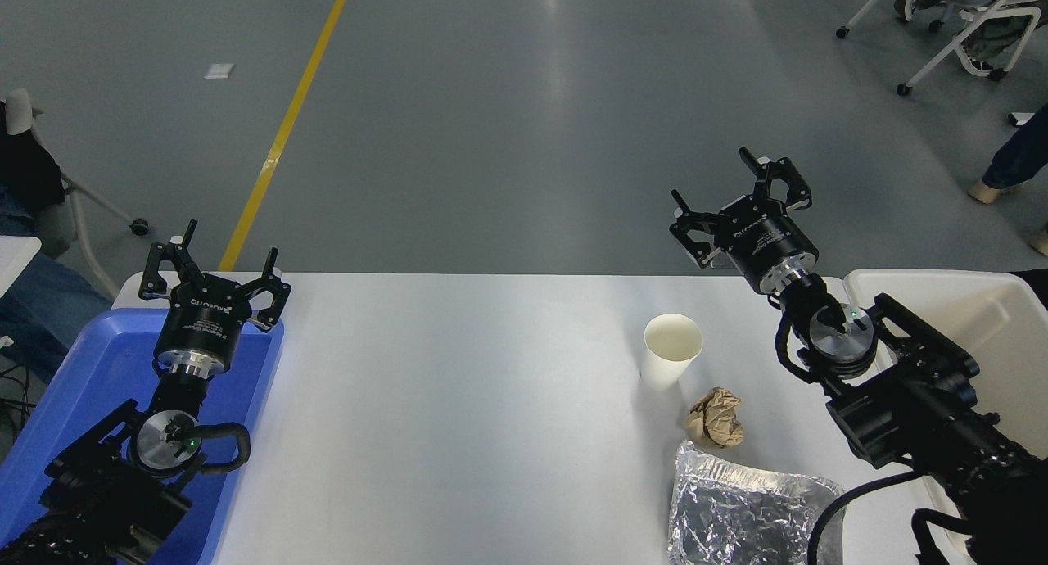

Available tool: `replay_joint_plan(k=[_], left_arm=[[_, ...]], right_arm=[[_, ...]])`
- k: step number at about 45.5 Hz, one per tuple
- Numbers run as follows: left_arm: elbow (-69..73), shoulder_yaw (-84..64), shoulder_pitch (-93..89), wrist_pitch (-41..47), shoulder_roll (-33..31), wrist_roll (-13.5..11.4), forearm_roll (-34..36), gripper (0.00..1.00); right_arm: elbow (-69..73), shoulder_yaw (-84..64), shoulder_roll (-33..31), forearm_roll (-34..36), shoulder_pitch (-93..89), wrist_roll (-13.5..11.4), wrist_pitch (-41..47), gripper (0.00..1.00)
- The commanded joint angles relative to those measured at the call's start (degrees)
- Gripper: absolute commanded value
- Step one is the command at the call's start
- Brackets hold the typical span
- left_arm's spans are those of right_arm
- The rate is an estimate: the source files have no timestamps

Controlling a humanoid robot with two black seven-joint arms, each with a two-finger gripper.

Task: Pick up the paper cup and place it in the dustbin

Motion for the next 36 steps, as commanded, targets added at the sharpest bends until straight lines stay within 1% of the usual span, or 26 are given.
replay_joint_plan(k=[1, 14, 18, 23, 27, 36], left_arm=[[0.0, 0.0, 0.0, 0.0, 0.0, 0.2, -0.2, 1.00], [0.0, 0.1, -0.1, 0.0, 0.1, 0.0, -0.2, 1.00], [0.0, 0.1, -0.1, 0.0, 0.1, 0.0, -0.2, 1.00], [0.0, 0.1, -0.1, 0.0, 0.1, 0.0, -0.2, 1.00], [0.0, 0.1, -0.1, 0.0, 0.1, 0.0, -0.2, 1.00], [0.0, 0.1, -0.1, 0.0, 0.1, 0.0, -0.2, 1.00]], right_arm=[[0.0, 0.0, 0.3, 0.0, 0.1, 0.0, 0.0, 1.00], [0.3, -0.1, 0.6, -0.9, 1.4, -0.4, -0.1, 1.00], [0.3, -2.6, 0.4, -1.0, 3.3, -0.5, -0.2, 1.00], [0.3, -10.2, -1.0, -1.0, 7.6, -0.5, -0.3, 1.00], [0.2, -20.1, -4.0, -2.0, 14.3, -0.6, -0.6, 1.00], [0.6, -44.3, -8.2, -3.0, 28.6, -0.6, -0.4, 1.00]])
